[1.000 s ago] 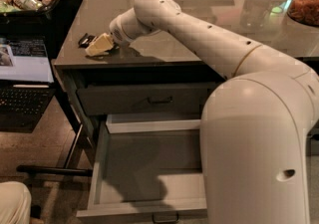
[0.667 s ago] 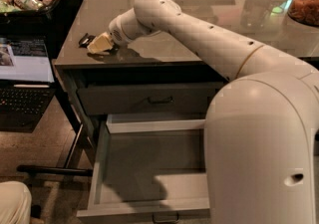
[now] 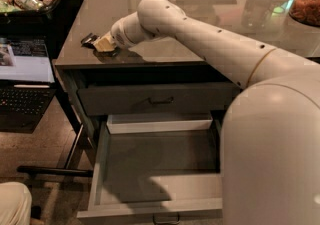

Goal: Place rxbar chocolate into middle drawer

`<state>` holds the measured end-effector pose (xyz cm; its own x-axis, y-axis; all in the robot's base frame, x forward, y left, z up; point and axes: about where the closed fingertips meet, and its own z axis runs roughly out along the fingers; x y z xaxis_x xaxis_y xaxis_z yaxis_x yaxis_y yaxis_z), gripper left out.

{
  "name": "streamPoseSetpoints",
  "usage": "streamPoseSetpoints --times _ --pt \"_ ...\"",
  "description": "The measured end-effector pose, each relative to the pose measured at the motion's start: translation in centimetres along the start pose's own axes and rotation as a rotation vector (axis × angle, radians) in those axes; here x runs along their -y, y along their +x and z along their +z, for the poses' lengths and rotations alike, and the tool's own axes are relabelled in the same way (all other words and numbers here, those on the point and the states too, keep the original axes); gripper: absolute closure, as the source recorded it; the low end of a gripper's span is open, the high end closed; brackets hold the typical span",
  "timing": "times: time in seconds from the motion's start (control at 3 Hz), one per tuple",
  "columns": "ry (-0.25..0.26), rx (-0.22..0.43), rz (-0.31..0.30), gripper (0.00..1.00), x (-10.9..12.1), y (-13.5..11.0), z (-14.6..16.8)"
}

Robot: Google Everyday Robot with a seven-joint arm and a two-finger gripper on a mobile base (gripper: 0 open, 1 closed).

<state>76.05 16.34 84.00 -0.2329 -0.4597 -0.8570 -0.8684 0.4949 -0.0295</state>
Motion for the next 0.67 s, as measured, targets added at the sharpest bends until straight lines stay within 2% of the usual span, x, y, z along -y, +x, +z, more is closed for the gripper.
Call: streamPoseSetpoints --times 0.33,0.67 --pt "0.022 0.016 -0.013 1.0 -0.3 0.5 -1.5" --pt "0.045 0.024 -0.023 1.0 -0.5 1.2 -4.2"
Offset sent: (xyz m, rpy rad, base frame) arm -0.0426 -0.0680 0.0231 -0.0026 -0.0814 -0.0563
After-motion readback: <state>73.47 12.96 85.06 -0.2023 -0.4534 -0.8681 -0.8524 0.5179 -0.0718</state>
